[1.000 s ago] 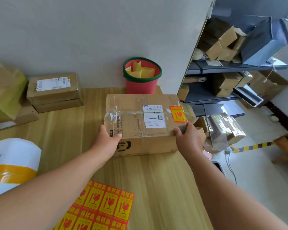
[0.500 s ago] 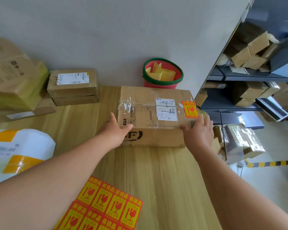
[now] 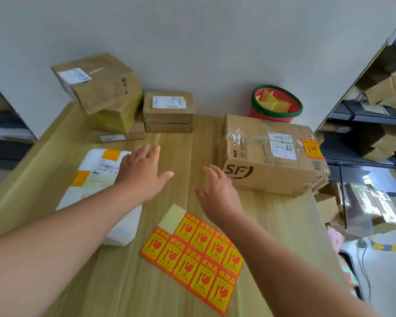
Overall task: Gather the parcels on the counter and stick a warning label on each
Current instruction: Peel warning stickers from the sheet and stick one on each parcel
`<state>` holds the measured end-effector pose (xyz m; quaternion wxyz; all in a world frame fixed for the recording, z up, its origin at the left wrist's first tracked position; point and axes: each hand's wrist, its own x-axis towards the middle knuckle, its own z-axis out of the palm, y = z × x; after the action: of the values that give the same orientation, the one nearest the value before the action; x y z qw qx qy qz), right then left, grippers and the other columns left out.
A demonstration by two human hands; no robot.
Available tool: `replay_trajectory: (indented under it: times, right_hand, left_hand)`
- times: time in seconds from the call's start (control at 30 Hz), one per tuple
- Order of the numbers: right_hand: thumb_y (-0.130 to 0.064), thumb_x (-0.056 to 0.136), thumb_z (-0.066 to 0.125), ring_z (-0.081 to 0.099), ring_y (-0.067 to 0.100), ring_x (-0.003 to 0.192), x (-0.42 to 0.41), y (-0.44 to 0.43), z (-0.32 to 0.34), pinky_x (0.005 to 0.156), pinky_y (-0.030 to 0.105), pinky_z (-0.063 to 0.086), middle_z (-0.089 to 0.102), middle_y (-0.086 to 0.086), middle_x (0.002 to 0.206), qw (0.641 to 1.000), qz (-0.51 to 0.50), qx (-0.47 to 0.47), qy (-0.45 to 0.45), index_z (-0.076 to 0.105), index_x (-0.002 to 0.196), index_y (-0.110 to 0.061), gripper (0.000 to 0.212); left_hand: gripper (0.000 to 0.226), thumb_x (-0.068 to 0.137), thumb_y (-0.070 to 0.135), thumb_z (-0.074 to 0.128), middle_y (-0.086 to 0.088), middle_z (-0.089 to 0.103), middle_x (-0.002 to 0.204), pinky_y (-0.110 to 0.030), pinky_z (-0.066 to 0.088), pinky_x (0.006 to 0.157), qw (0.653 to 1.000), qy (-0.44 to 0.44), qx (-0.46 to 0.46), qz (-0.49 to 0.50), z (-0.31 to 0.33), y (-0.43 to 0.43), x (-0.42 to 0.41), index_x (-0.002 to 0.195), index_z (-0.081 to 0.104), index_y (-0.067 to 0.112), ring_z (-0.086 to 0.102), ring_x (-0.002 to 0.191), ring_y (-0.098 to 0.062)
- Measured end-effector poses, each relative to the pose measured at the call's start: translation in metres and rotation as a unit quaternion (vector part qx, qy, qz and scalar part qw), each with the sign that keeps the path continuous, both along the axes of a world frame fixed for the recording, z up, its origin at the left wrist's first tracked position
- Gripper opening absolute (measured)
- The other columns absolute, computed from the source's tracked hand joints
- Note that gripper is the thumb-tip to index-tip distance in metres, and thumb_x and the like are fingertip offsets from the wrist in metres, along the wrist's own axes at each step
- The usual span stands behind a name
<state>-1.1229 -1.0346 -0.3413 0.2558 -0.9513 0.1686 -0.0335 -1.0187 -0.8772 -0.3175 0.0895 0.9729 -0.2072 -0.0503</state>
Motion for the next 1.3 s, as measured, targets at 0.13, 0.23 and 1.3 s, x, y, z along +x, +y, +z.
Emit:
replay_trajectory:
  times: [0.13,0.23,1.3]
  right_hand:
    - [-0.042,0.094,0.048,0.036,0.025,0.134,0.005,0.066,-0.007,0.104,0.035,0.034,0.034,0.006,0.150,0.998,0.024,0.043,0.049,0.032,0.144,-0.013,0.060]
    - [-0.046,0.094,0.046,0.038,0.026,0.133,0.014,0.107,-0.013,0.101,0.035,0.036,0.033,0.006,0.150,0.992,0.022,0.080,0.090,0.028,0.145,-0.013,0.063]
    - [-0.046,0.092,0.050,0.015,0.026,0.143,-0.099,0.036,-0.112,0.113,0.038,0.018,0.025,0.008,0.155,0.955,-0.227,-0.049,0.185,0.028,0.144,-0.011,0.067]
  left_hand:
    - [0.076,0.089,0.055,0.047,-0.010,0.024,0.153,-0.041,0.023,0.108,0.999,0.004,0.000,0.054,0.001,0.078,0.003,0.147,0.021,0.015,0.021,0.140,-0.027]
    - [0.078,0.086,0.055,0.051,-0.011,0.024,0.152,-0.042,0.028,0.107,0.991,0.051,-0.018,0.118,-0.007,0.128,0.008,0.146,0.021,0.015,0.025,0.138,-0.030]
    - [0.083,0.091,0.043,0.051,-0.004,0.004,0.159,-0.038,0.013,0.117,0.948,0.206,-0.057,-0.235,-0.076,0.034,-0.093,0.151,-0.002,0.021,0.005,0.146,-0.019]
